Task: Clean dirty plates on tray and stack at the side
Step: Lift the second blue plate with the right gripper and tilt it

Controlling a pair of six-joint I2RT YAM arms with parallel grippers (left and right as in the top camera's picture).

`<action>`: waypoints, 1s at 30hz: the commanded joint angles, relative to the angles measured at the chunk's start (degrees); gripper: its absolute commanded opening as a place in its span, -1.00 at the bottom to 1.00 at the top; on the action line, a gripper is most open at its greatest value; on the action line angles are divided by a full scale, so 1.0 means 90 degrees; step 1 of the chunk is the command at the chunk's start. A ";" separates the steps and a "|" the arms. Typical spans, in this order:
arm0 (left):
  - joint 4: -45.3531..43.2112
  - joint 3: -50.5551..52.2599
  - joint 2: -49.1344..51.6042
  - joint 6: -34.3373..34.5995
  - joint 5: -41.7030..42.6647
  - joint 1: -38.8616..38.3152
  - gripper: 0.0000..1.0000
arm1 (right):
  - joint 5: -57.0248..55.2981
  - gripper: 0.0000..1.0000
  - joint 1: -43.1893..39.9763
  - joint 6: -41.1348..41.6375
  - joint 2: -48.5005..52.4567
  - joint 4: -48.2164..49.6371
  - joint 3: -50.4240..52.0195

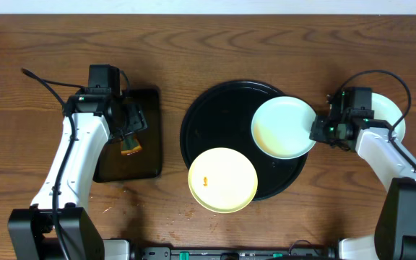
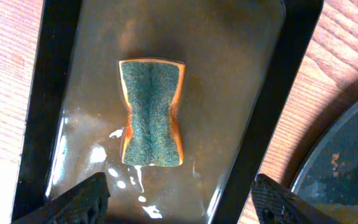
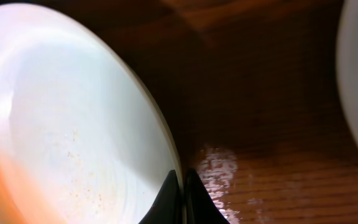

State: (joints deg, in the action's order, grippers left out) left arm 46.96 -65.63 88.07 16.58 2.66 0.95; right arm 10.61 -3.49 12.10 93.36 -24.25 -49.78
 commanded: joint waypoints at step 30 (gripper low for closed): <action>0.0034 -0.0068 -0.0049 -0.0005 -0.0007 -0.0007 0.72 | -0.5746 -0.98 0.3672 -0.1331 -0.0347 -0.1115 -0.2385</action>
State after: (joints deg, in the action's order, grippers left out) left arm 47.03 -65.63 88.07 16.64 2.68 0.95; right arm -24.67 24.69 3.38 91.48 -34.11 -69.78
